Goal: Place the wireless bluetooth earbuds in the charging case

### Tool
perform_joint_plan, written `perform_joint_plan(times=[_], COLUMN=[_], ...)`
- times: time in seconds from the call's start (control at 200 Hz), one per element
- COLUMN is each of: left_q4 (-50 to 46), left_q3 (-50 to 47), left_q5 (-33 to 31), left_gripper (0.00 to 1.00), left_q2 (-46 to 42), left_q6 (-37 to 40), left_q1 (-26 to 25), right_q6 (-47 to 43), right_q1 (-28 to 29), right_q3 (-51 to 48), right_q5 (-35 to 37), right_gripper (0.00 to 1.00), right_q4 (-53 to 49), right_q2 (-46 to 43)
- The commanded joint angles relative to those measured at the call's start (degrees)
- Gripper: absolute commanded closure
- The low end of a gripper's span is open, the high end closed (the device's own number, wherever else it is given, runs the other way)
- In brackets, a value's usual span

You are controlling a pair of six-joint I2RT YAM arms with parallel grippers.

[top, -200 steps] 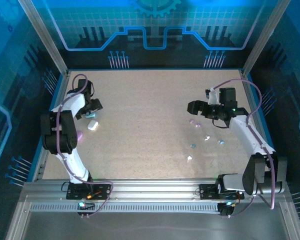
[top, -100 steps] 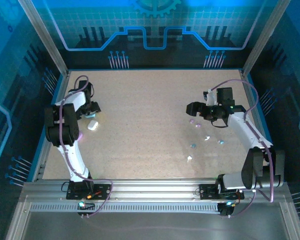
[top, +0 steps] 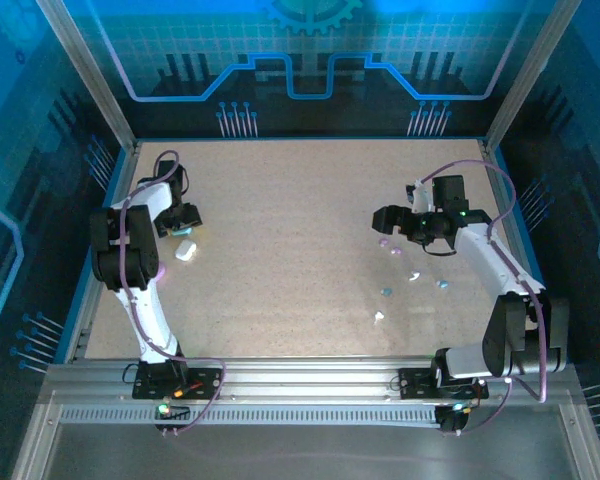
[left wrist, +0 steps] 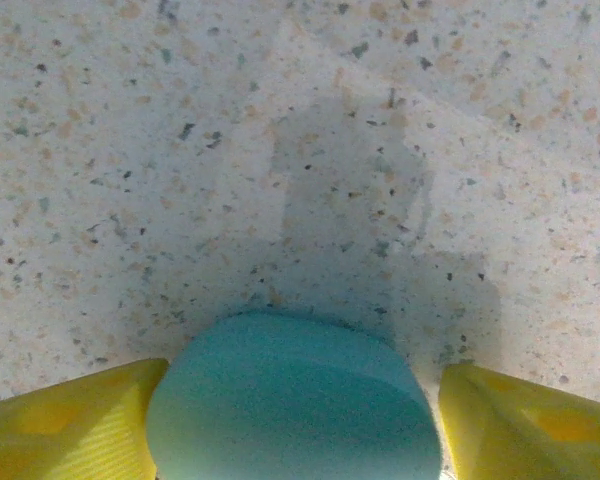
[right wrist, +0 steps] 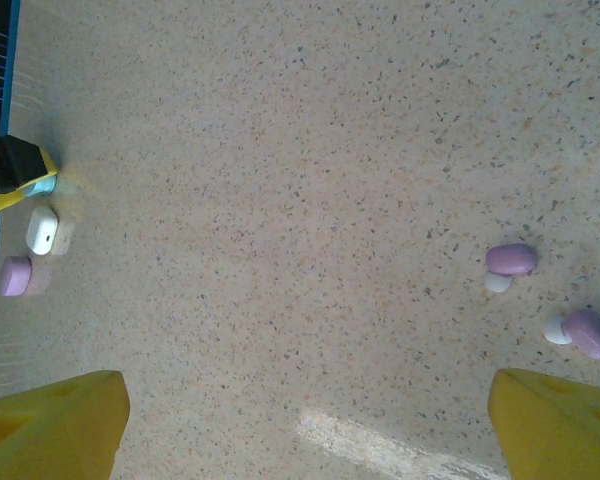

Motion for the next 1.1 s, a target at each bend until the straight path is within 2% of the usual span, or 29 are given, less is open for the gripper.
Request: perform_joint_plan(times=[0.0,0.21,0.37,0.72,0.926,1.096], left_q4=[-1.3,-3.4,-4.6,-6.1,-6.6,-6.6], left_q3=[1.6,1.7,1.5,0.2,-2.3,-4.9], left_q5=[2.4,5.7,7.0,10.6,9.2,8.2], left_gripper=[0.33,0.39,0.39,0.39,0.38,0.38], left_q2=[1.6,0.2,-2.3,-3.8,-5.4,-6.6], left_q6=[1.5,1.3,0.4,-5.8,-10.5,-14.9], left_q1=[0.4,-0.9,-6.4,-27.6,-40.3,-48.9], right_q6=[-1.0,-1.0,-0.7,2.0,3.2,3.9], right_q1=[0.8,0.9,1.0,0.8,0.7,0.6], right_q3=[1.8,1.4,0.5,-3.1,-6.3,-9.3], right_q5=[-0.2,-0.6,-0.5,6.4,7.9,8.5], right_gripper=[0.06,0.06,0.07,0.07,0.07,0.08], right_q4=[-2.2,-1.9,-1.0,0.0,2.4,3.4], right_q2=[0.5,0.4,0.3,-2.5,-5.6,-8.0])
